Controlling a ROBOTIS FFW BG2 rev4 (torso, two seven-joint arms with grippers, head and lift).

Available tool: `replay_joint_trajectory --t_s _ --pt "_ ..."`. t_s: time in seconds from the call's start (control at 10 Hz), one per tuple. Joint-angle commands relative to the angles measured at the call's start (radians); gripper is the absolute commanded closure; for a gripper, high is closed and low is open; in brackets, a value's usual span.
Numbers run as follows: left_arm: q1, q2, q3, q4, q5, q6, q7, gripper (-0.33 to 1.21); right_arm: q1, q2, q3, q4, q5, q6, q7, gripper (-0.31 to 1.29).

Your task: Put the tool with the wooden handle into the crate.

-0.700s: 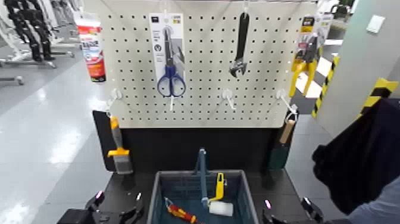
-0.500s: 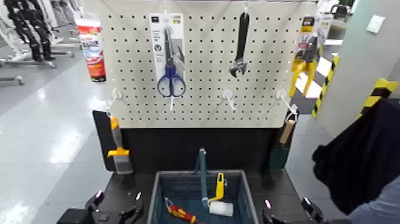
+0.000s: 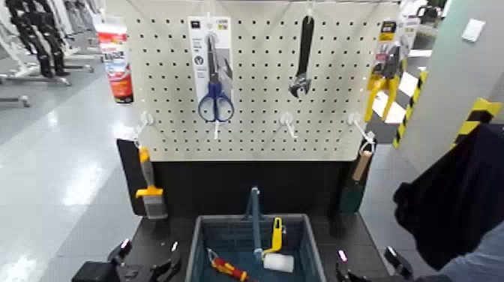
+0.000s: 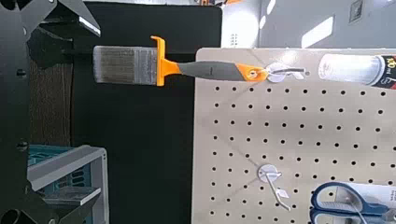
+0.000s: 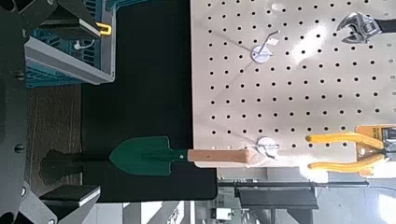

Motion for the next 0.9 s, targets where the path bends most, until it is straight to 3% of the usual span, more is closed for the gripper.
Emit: replay_joint_trajectory --t_s 0.1,0.4,0.5,0.7,0.9 --pt "-0.002 0.0 -0.004 0.002 0.003 0.005 -0.003 0.12 -0.01 0.002 -0.079 -0.027 -0.003 0.03 0.066 0.14" --pt "-0.007 0.0 -0.005 0.004 0.009 0.011 -0.015 0.12 -0.076 -0.002 -0.21 -0.035 0.002 0.142 0.251 0.14" --pt "-0.007 0.0 -0.005 0.004 0.012 0.011 -0.017 0.12 -0.104 -0.017 -0.236 -0.031 0.002 0.171 0.288 0.14" --pt "-0.007 0.0 -0.007 0.005 0.014 0.011 -0.02 0.12 -0.165 -0.051 -0.273 -0.015 0.002 0.218 0.351 0.14" --pt "-0.007 0.0 -0.007 0.005 0.017 0.011 -0.022 0.12 -0.228 -0.087 -0.277 0.025 0.002 0.252 0.406 0.14"
